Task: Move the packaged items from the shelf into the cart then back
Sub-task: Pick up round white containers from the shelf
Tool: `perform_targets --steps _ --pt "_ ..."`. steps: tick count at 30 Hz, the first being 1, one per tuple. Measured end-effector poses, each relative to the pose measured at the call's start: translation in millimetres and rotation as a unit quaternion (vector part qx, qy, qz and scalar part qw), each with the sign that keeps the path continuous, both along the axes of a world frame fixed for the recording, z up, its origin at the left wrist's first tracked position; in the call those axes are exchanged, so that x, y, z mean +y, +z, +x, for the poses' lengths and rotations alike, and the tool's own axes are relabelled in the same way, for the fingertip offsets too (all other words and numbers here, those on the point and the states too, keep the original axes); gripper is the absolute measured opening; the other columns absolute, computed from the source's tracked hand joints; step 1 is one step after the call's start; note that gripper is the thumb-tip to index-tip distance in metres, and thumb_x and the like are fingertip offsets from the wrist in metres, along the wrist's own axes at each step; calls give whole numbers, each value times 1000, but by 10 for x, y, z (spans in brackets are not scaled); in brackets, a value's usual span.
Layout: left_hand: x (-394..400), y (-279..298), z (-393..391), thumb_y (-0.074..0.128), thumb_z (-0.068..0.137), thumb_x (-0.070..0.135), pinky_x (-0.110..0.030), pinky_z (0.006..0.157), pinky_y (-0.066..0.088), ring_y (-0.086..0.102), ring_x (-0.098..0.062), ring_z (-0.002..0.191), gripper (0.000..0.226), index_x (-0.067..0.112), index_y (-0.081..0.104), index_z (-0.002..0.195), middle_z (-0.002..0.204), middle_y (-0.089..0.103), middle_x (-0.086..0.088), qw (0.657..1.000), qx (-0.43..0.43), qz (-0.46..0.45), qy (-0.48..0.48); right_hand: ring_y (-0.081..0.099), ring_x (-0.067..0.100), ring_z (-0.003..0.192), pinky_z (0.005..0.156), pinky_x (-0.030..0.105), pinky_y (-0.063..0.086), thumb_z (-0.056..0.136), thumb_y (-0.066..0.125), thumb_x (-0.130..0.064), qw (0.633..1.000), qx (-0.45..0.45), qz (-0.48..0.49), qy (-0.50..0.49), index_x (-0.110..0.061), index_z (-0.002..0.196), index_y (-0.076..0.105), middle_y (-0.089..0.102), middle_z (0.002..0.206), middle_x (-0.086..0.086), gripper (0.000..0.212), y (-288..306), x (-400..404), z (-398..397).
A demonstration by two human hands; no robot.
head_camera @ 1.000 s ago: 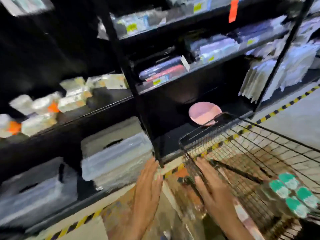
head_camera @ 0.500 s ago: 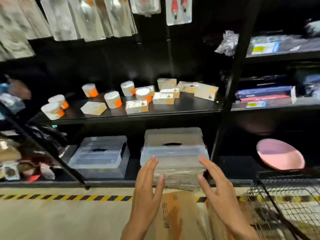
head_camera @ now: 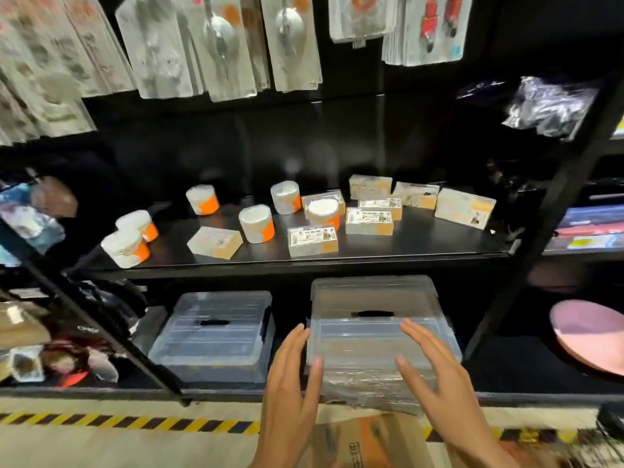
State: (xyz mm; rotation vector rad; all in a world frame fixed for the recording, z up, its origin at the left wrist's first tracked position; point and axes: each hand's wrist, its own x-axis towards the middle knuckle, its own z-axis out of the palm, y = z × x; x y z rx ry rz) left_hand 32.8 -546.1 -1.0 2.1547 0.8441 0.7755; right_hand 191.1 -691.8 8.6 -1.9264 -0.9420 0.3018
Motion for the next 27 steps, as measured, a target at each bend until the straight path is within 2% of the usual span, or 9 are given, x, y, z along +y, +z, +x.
perform_targets --steps 2,5,7,10,12,15,19,24,27 --pt "232 -15 102 26 88 63 -3 106 20 26 11 134 50 45 29 135 146 32 25 1000 1 -2 5 26 -18 128 107 17 24 85 42 -60 1000 8 -3 0 -51 129 37 33 139 -33 45 20 240 101" --pt "573 -23 274 28 90 62 -4 108 19 25 11 135 49 46 28 136 146 31 27 1000 6 5 2 23 -27 121 99 -1 18 83 47 -53 1000 11 -1 12 -53 124 36 35 136 -33 43 16 641 299" --pt "819 -7 407 27 89 63 -8 109 20 23 14 134 48 50 25 135 143 27 33 1000 10 8 4 23 -29 121 94 -7 18 82 48 -52 999 21 7 23 -50 127 38 35 137 -31 46 -16 928 466" --pt "1221 -9 636 30 92 60 -11 109 23 25 15 133 47 46 28 137 143 31 31 1000 3 11 24 26 -17 129 100 2 20 83 47 -52 999 24 15 42 -43 135 39 33 142 -28 54 -53 1376 775" --pt "1475 10 796 33 96 55 -18 112 25 25 13 133 46 41 29 139 144 33 28 999 1 1 44 26 -10 133 104 11 20 82 45 -54 998 20 8 52 -42 137 37 32 143 -28 56 -38 1667 991" --pt "1819 14 1001 36 91 50 -28 115 27 27 8 135 53 37 32 142 146 34 23 997 1 -29 71 30 -5 133 106 16 23 81 48 -53 998 29 7 51 -40 137 39 36 143 -23 58 -22 2052 1328" --pt "2244 28 1242 43 88 47 -25 111 28 32 2 133 55 31 38 141 145 37 17 992 -9 -42 115 35 -4 126 102 16 26 87 62 -37 998 44 17 41 -35 136 39 41 140 -16 54 -39 2543 1705" --pt "2796 36 1437 55 87 40 -21 104 29 33 3 128 56 27 39 139 140 38 16 988 -10 -38 147 31 -2 126 105 20 27 83 72 -29 993 117 32 -6 -26 144 33 35 141 -16 73 -135 3137 1942" --pt "3167 -19 1516 66 85 33 -27 105 33 36 -4 129 62 24 38 140 142 41 10 986 -19 -57 155 31 2 130 109 26 30 77 78 -28 993 112 30 -20 -23 144 31 34 143 -14 83 -240 3463 2048"
